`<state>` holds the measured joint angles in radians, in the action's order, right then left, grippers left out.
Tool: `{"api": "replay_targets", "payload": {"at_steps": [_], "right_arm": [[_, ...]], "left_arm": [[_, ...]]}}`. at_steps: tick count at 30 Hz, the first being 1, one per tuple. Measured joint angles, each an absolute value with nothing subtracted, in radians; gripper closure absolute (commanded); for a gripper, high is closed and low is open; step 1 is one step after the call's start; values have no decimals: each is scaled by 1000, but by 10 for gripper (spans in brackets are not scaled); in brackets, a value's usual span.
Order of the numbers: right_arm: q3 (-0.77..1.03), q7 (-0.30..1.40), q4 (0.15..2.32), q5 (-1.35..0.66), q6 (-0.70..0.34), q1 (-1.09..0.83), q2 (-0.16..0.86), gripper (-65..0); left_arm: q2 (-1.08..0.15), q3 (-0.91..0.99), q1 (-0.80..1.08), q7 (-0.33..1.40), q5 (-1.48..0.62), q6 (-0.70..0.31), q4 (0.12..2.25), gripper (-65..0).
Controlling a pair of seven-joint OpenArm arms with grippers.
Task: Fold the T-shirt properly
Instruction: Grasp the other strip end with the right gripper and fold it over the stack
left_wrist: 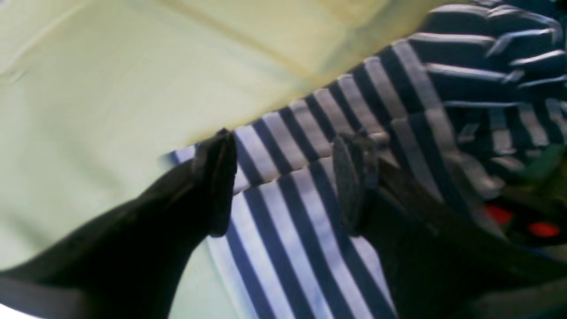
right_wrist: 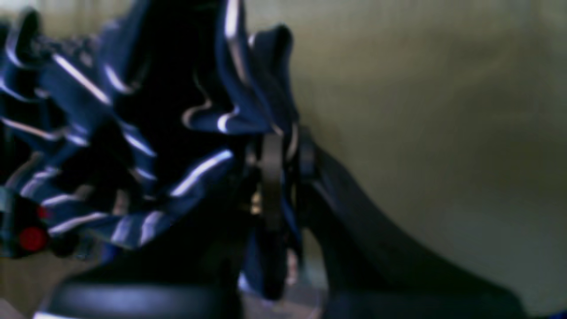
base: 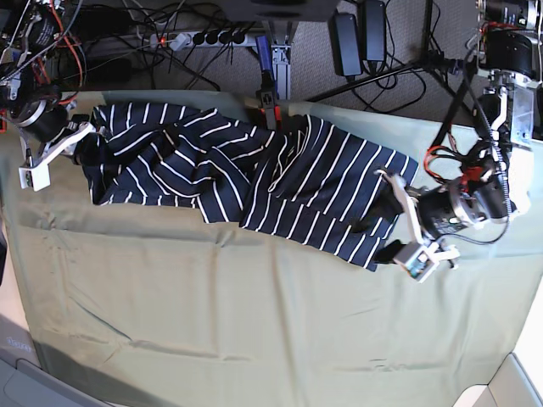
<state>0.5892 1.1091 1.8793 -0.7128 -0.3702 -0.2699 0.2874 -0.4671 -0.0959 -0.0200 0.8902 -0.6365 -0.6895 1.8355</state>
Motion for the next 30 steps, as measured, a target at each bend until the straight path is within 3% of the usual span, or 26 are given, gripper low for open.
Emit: {"api": "replay_targets", "payload": {"at_steps": [7,16,22,30], "right_arm": [[556,1144,2016,-818,-378,-177,242,0],[202,1057,2215,-726,-379,-157,72,0],[-28,1008,2181,-503,-379,-75,-42,0],[-228,971,1903,-439,-379,60,-97,0]], "left_arm": [[-536,-89,-11,889,-621,-690,1652,-376],[-558,-89,-11,880,-604,-689,1448,-376],[-558,-86,-3,863,-612,-689,1433,-376],[-560,-86,-3,864,-622,-689,1432,-376]]}}
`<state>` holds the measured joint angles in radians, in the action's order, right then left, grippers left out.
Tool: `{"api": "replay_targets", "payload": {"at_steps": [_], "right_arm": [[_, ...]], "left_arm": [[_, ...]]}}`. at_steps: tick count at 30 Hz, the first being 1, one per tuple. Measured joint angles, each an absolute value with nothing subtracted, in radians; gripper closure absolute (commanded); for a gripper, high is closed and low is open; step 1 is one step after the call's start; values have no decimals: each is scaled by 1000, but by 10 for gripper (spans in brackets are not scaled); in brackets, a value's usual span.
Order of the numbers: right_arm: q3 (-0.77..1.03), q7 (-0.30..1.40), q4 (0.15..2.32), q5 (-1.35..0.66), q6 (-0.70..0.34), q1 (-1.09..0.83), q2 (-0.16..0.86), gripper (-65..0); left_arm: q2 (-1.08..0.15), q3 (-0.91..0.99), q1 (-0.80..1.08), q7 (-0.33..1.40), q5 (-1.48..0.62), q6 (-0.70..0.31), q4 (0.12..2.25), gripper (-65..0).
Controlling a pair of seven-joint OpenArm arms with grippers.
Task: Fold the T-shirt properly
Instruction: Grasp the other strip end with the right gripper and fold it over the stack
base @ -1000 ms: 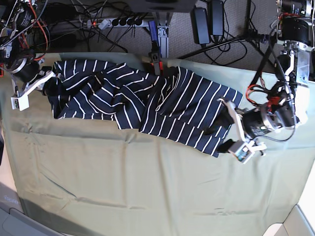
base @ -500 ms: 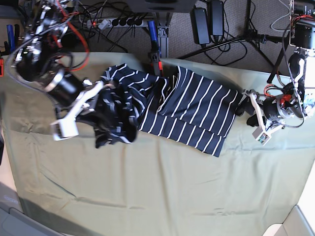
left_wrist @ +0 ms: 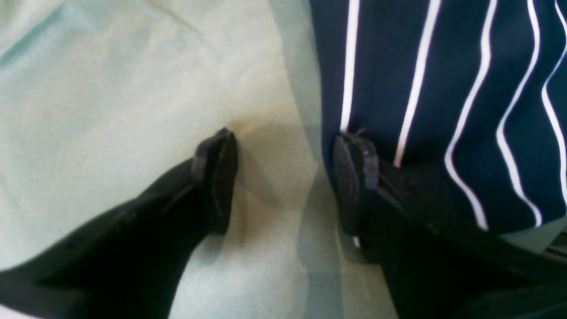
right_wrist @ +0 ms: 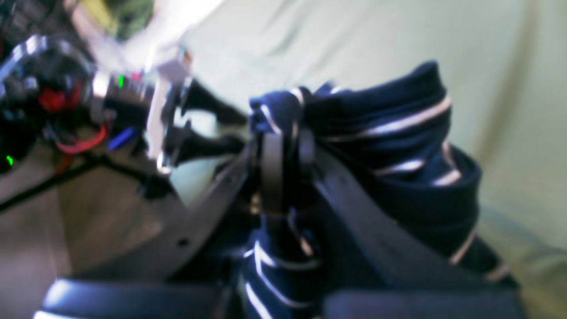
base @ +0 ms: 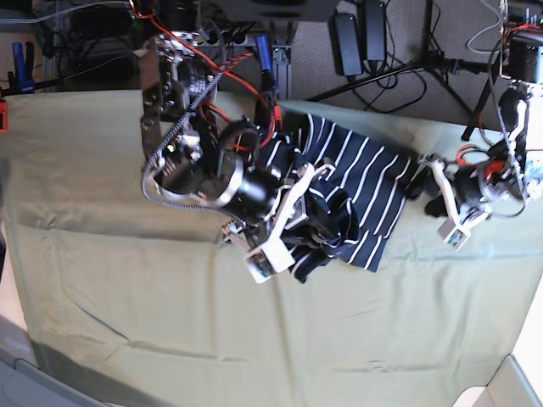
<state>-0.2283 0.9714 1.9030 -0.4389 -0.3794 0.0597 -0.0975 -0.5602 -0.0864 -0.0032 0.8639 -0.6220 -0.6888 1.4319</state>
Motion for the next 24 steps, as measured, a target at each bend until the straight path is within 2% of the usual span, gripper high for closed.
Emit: {"api": "replay_targets", "payload": {"at_steps": [7,13,14,16,18,19,24], "right_arm": [[-378,905,1703,-396,-380,159,-99,0],[-408,888,1567,-329,-380,215,-139,0],[-408,886,1553,-340,-380,228,-139,-33],[-408,883,1537,-342,-380,246,-138,-224],[-408,878,1536,-345,-380,263,-138,-355],[-408,878,1536,-344,-380,272,-139,-385],[-407,879,1539,-343,-380,347,-139,-390]], "left_arm": [[-585,-87,0,867,-636,-689,1431,-376],[-607,-62,4,877,-640,-690,1430,-376],[-612,-50,6,880,-639,-690,1429,-376],[-613,-6,6,883,-639,-690,1427,-376],[-615,39,5,890,-670,-690,1427,-376],[-615,59,5,897,-696,-690,1427,-376],[-615,113,6,977,-767,-690,1427,-376]]}}
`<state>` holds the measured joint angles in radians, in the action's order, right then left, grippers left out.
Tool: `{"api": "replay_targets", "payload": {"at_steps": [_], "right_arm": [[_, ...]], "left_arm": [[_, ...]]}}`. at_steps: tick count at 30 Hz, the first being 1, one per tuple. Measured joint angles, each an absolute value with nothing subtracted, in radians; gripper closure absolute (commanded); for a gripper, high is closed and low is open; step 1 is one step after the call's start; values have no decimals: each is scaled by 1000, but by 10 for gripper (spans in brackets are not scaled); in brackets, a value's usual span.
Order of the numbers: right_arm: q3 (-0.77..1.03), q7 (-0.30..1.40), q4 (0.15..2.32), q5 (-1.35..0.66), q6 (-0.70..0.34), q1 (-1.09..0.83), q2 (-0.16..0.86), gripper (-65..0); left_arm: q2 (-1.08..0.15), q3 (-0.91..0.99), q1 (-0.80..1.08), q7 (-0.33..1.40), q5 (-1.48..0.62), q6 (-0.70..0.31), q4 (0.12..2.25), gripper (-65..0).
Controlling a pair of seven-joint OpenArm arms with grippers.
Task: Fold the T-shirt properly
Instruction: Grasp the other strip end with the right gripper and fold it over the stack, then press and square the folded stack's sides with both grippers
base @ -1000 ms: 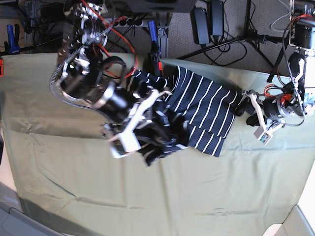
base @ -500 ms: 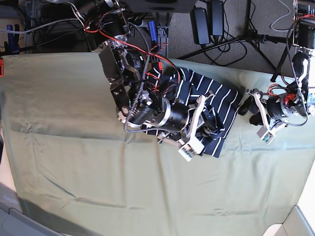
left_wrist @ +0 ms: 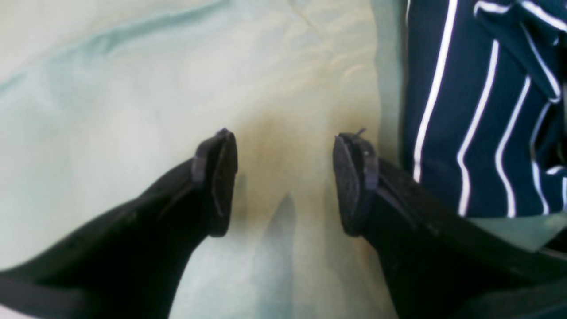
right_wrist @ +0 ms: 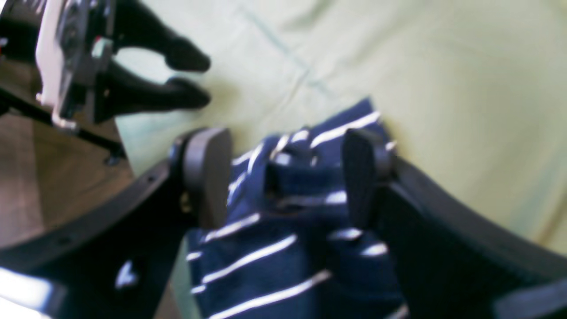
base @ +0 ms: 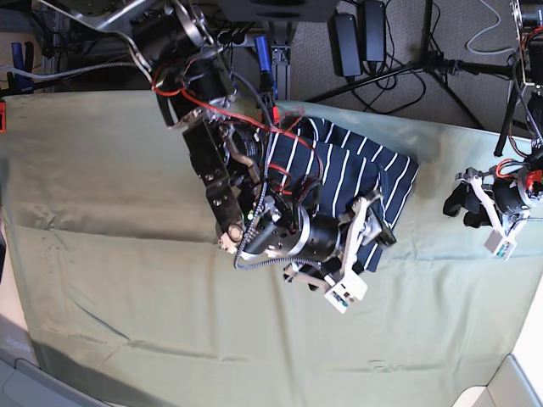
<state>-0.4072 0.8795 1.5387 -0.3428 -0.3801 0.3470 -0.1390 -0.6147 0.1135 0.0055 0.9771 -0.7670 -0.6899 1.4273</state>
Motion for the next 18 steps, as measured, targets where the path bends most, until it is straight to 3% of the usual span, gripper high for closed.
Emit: {"api": "replay_targets", "payload": {"at_steps": [6,7,8,10,11,14,18], "right_arm": [[-286,914,1589,-294,-380,463,-145,-386],[-247,916,1589,-280,-380,478,-145,-359],[-204,917,1590,-260,-380,487,-145,-291],[-116,920,1591,-202,-381,496,-143,-56],[-76,921,1590,-201,-380,496,-135,0],[10,918,1564,-225,-381,493,-98,0],[40,916,1466,-249,-381,493,-43,0]], "left_arm": [[-616,117,22,1004,-783,-690,1427,-376],[-618,117,32,1003,-791,-690,1427,-376],[-618,117,44,1007,-802,-690,1427,-375],[-624,117,72,1003,-819,-690,1428,-329],[-629,117,88,1003,-822,-690,1431,-290],[-632,117,141,1005,-825,-690,1455,-191],[-629,117,220,1005,-839,-690,1529,-118]]}}
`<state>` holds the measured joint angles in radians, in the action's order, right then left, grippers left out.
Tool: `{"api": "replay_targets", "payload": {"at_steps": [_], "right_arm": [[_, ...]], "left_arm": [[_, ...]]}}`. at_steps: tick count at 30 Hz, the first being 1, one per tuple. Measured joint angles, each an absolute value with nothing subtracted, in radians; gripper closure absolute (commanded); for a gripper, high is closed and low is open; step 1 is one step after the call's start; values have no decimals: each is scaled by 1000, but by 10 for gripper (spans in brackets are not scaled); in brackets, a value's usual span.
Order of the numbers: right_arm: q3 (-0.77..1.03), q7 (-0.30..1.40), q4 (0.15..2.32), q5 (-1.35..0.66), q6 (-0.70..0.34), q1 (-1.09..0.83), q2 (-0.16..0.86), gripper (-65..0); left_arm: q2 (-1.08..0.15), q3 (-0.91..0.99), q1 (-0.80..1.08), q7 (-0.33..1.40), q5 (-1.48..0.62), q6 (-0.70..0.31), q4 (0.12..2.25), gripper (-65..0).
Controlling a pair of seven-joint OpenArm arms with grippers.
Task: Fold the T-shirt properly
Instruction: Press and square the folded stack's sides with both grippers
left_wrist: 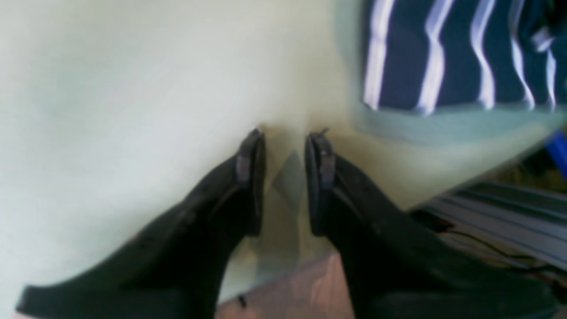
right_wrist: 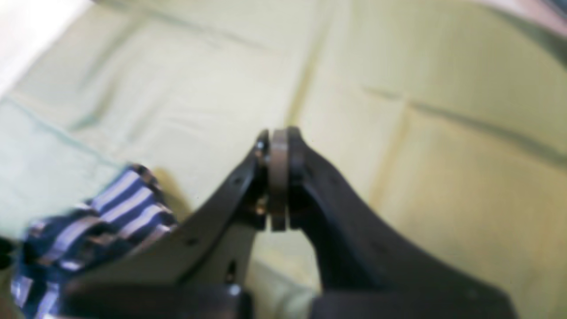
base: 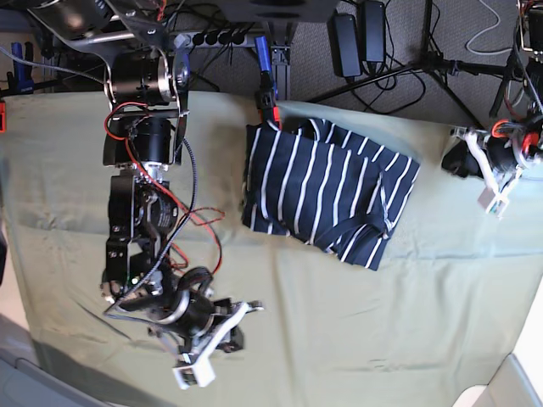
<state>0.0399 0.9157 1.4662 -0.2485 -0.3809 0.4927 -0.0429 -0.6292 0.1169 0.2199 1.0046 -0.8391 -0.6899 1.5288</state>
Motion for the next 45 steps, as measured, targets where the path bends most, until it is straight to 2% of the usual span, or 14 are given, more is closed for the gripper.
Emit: {"api": "replay_targets", "payload": {"at_steps": [3,11,16,21,27,32,37,45], "right_arm": [[38,920,1360,-277,-381,491,-27,0],[-105,996,1217,-363,-381,490,-25,0],[-220,1082,1217,-434,-381,490,-25,0],[-246,1140,1218,-445,-381,479,-14,0],[-246,1165,1252,-548,-382,434,68,0],[-247,1198,1374,-622,-382,362,169,0],[-247,1204,1510,-649,-382,273,267,0],[-240,1198,1660,-647,-383,122,330,0]], "left_arm": [[-612,117,264,1006,-817,-690,1603,0],[-476,117,273,956,-718,-690,1655,0],[-463,107,271,882,-647,-690,1655,0],[-465,38,237,858,-592,-689,1644,0],[-461,-110,99,815,-554,-689,1545,0],[-418,-188,-32,810,-532,-690,1441,0],[-358,-259,-152,795,-511,-690,1326,0],[-191,-334,-334,775,-471,-693,1099,0]]}}
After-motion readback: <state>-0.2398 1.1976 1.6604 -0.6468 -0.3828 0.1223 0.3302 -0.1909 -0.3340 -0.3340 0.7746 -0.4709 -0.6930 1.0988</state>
